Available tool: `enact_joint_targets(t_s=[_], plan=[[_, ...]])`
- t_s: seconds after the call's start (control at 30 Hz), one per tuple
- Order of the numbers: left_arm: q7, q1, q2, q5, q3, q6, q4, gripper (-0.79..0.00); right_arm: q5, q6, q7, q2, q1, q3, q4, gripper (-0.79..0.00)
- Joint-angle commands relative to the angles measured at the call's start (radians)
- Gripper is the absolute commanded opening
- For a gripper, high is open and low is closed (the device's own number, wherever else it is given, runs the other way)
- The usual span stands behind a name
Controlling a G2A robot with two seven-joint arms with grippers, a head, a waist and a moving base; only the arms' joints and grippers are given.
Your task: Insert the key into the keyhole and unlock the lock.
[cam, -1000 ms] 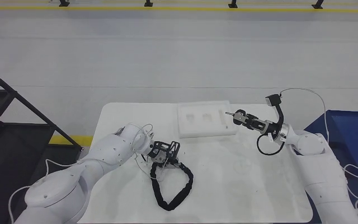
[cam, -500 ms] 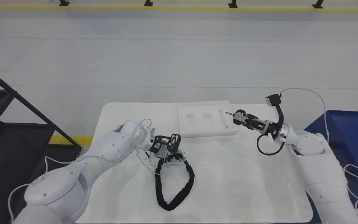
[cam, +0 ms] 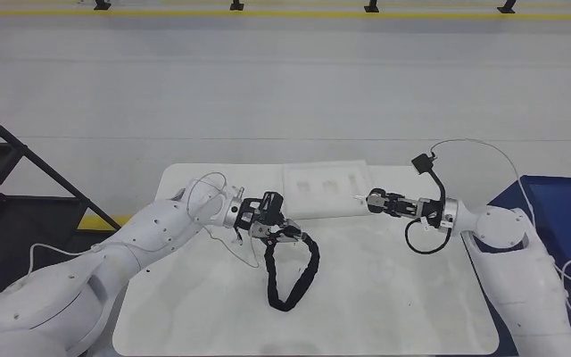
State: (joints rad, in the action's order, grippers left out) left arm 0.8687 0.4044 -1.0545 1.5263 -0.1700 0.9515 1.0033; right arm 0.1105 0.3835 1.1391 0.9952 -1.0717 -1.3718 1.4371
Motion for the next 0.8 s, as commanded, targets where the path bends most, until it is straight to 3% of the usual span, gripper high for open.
enact_joint_targets(t_s=[0.0, 0.17, 0.33, 0.77], plan=[[0.006, -0.012, 0.014, -0.002, 0.000, -0.006, 0.034, -0.785, -0.003, -0.062, 0.026, -0.007, -0.026, -0.019, 0.061, -0.785], [0.035, -0.040, 0.035, 0.006, 0.000, -0.035, 0.111, -0.785, 0.027, -0.206, 0.052, -0.022, -0.098, -0.071, 0.207, -0.785], [0.058, -0.066, 0.035, 0.020, -0.004, -0.058, 0.136, -0.785, 0.113, -0.254, 0.092, -0.032, -0.156, -0.125, 0.302, -0.785], [0.101, -0.098, -0.026, 0.004, -0.010, -0.101, 0.104, -0.785, 0.115, -0.259, 0.057, -0.038, -0.178, -0.156, 0.337, -0.785]])
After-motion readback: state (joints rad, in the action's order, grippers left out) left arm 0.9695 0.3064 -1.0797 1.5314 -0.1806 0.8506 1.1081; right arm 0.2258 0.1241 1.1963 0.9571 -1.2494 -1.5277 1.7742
